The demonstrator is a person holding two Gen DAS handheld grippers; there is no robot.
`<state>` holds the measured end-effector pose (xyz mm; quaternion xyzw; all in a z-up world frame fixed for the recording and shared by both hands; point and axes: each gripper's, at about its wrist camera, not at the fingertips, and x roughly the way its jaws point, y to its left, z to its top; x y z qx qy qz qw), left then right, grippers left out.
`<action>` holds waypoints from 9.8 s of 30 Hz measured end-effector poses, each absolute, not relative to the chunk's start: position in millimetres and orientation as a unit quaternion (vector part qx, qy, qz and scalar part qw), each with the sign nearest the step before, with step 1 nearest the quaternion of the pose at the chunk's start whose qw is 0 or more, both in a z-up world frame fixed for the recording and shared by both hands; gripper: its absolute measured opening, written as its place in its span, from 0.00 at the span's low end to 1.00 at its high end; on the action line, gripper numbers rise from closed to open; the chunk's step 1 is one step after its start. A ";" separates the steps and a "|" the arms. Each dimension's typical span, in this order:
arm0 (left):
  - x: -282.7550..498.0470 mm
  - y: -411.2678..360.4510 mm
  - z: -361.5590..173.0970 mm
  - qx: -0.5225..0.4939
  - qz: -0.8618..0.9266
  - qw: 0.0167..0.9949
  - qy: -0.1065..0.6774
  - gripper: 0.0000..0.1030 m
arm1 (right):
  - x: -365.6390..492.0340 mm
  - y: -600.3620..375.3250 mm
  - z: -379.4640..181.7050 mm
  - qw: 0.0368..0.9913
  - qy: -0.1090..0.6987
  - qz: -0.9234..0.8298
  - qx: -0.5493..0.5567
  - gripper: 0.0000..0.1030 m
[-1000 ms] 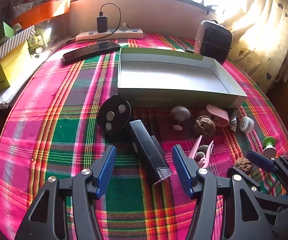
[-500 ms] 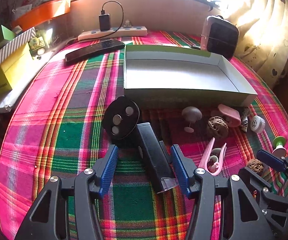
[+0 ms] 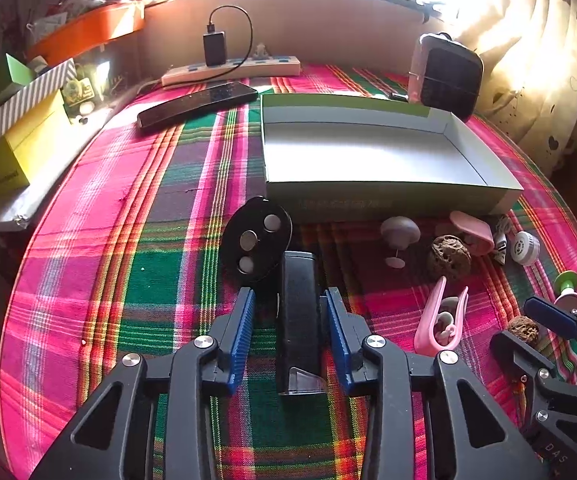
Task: Organize objects
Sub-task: 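Close the left tool on the black flashlight while the right tool grasps the walnut, then carry the flashlight and walnut into the white box and open both tools, then withdraw both tools from the box toward the remaining objects, then grasp the black round puck with the left tool while the right tool grasps the green spool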
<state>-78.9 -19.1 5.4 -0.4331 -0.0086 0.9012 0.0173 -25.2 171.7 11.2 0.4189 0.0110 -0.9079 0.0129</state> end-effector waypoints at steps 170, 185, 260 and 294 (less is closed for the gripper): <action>-159.7 -10.5 56.0 -0.404 0.912 0.074 0.007 0.34 | -136.2 231.2 64.5 -0.020 -0.005 -0.917 0.398 0.46; -113.6 -44.3 55.5 -0.379 0.923 0.063 0.000 0.38 | -76.7 244.4 66.8 -0.044 -0.014 -0.923 0.382 0.47; -125.4 -48.0 5.6 -0.436 0.897 0.072 0.005 0.47 | -15.4 259.5 14.0 -0.075 -0.035 -0.901 0.425 0.63; -125.6 -49.7 5.5 -0.436 0.898 0.059 0.004 0.32 | -14.5 260.4 16.2 -0.072 -0.036 -0.904 0.420 0.32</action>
